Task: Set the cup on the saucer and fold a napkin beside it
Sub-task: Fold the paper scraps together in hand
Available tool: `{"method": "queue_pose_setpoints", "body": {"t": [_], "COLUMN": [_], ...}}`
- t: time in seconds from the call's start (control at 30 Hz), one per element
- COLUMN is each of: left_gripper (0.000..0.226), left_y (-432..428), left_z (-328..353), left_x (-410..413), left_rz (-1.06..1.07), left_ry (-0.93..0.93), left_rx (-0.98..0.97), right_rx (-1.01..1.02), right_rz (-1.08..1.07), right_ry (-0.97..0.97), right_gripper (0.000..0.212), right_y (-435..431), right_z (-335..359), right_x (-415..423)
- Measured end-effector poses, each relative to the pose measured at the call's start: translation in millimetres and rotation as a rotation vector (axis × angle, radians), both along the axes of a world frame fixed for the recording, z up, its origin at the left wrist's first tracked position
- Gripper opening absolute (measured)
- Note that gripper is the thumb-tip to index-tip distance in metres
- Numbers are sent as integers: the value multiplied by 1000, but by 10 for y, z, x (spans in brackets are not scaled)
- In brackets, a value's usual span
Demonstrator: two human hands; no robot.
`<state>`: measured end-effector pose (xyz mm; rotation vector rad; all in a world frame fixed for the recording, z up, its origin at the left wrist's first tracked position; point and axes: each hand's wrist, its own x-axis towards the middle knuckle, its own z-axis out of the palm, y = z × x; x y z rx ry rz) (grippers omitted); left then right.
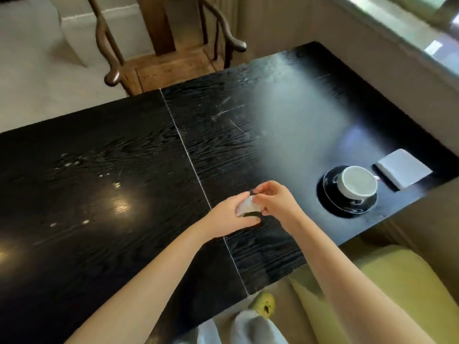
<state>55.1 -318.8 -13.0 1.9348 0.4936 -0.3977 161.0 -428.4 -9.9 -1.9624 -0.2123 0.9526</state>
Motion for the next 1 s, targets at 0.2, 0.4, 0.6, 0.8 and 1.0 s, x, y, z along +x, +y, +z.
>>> {"method": "queue_pose_setpoints", "body": {"t": [0.2,0.4,0.6,0.8,1.0], "left_gripper": [27,36,39,28,18], "left_y": [-846,-1244,-1539,-1572,-1390], "left_z": [-138,-239,-452,-668,-957], "left_x": [587,877,1015,1083,1098], "left_rz": [186,637,709,637,554], "left_ry": [115,29,68,154,237], "left_rx": [-194,-984,-1078,-746,-223], "right_rx": [-63,-121,-76,-121,-209], "right_rz": [95,-63,-34,-142,-181], "right_ry": [-89,-335,-88,-60,-70], "right_gripper": [22,21,12,16,17], "right_y": [-594,-1221,-1566,-1625,-1583], "right_z": [100,-30,-461,-702,-902], "right_x": [401,757,544,625,722]}}
